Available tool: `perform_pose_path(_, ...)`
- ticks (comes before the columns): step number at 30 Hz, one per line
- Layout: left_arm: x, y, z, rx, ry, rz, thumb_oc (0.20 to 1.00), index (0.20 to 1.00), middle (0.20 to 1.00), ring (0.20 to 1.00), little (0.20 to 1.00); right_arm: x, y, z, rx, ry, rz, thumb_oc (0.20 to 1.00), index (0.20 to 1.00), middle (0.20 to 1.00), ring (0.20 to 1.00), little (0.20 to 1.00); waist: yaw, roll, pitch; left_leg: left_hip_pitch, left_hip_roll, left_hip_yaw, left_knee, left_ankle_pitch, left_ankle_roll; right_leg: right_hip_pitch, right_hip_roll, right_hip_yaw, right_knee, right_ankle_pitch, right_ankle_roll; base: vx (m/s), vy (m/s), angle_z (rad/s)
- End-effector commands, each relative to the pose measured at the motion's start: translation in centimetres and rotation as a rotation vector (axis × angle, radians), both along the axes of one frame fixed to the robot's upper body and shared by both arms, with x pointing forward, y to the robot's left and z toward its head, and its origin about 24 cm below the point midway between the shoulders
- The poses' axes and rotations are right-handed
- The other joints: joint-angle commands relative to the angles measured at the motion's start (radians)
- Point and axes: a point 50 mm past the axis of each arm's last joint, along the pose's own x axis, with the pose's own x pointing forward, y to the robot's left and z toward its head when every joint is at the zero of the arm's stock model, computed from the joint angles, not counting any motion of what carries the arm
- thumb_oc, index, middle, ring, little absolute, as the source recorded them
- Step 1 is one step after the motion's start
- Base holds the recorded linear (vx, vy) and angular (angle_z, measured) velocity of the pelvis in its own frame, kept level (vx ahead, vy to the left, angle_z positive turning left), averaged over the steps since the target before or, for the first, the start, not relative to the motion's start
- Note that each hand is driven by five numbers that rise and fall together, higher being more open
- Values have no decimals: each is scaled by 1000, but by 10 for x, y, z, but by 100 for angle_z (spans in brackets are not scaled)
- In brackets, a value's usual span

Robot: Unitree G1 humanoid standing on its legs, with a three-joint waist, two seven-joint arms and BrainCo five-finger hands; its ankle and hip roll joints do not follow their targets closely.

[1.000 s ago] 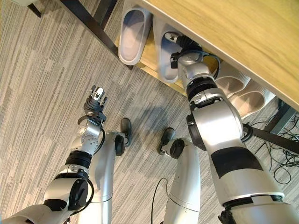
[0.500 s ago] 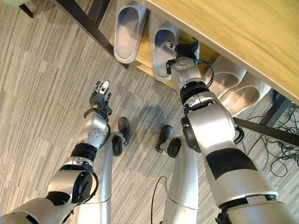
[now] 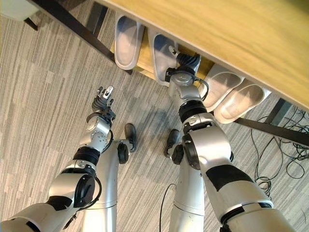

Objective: Arrange the slippers neatly on the shoe rack.

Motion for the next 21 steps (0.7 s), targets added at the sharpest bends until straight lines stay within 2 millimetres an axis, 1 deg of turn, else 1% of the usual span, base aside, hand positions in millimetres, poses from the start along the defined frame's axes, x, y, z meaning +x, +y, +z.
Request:
perform_pose_path(1,-1,8,-9,47,35,35,1000,1000,1000,1000,1000,-2,27,-10,-45,13,88,1000,1000,1000,1000,1000,-37,35,-68,51,0,-77,-115,11,10,138,42,46,-51,-12,82,0,0,0)
perform_pose_path(6,0,-4,-12,60,59,6,1000,1000,1000,1000,1000,-5,34,-27,4,47,92,1000,1000,1000,1000,1000,-43,40,-82,118,-7,-73,-173,19,8,206,56,39,-102,0,80,-3,2,-3)
perform_pose_path(7,-2,-7,-16,62,71,-3,1000,1000,1000,1000,1000,-6,32,-33,16,53,79,1000,1000,1000,1000,1000,-44,41,-84,142,-11,-73,-192,21,8,228,62,40,-120,4,82,0,0,0)
perform_pose_path(11,-4,-11,-22,55,91,-14,1000,1000,1000,1000,1000,-9,33,-47,42,84,65,1000,1000,1000,1000,1000,-48,45,-86,195,-9,-72,-239,29,5,290,71,33,-170,14,85,0,0,0)
perform_pose_path(15,-4,-13,-23,57,100,-21,1000,1000,1000,1000,1000,-11,33,-55,39,97,56,1000,1000,1000,1000,1000,-55,46,-80,206,-2,-69,-226,23,3,310,76,30,-169,7,84,8,-2,0)
perform_pose_path(16,-4,-14,-25,58,106,-23,1000,1000,1000,1000,1000,-12,32,-59,40,107,56,1000,1000,1000,1000,1000,-55,47,-79,207,-2,-69,-221,20,2,310,77,31,-165,3,84,35,-1,-1)
perform_pose_path(21,-4,-17,-24,56,105,-26,1000,1000,1000,1000,1000,-14,37,-65,54,110,111,1000,1000,1000,1000,1000,-59,50,-73,195,2,-66,-204,14,2,298,80,35,-148,-7,85,7,1,0)
